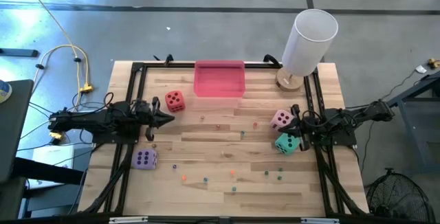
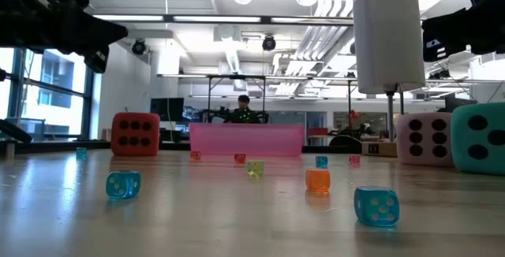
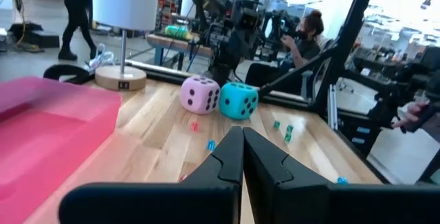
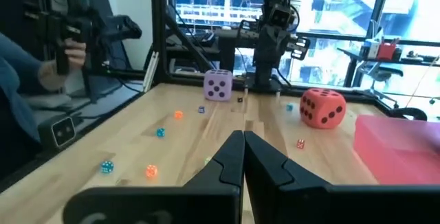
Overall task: Pick & Place Dice
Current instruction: Put the small blue dice into the pink bin
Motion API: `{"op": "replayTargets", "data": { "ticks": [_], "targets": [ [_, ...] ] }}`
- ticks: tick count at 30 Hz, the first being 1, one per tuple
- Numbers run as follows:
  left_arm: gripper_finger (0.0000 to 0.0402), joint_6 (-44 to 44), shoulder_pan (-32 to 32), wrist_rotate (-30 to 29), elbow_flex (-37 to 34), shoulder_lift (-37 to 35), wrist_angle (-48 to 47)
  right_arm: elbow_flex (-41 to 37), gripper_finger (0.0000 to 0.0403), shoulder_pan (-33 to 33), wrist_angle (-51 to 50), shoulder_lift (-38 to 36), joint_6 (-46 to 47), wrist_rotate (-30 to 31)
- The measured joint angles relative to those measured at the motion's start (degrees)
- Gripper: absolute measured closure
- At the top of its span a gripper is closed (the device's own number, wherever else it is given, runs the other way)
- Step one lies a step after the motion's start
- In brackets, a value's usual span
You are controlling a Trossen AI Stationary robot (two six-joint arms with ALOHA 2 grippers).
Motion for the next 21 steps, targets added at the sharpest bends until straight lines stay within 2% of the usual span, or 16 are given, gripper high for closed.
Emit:
{"op": "replayTargets", "data": {
  "ticks": [7,11,21],
  "targets": [
    [0.0401,-0.6,0.0,-1.7,0.0,0.2,1.8,0.0,0.0401,0.0,8.1,0.0,7.2,-0.3],
    [0.0401,3.9,0.0,-2.4,0.0,0.2,2.3,0.0,0.0401,0.0,13.0,0.0,13.3,-0.8],
    [0.0401,6.8,-0.2,-2.5,0.0,0.2,8.6,0.0,0.0401,0.0,24.4,0.0,10.6,-1.1]
  ]
}}
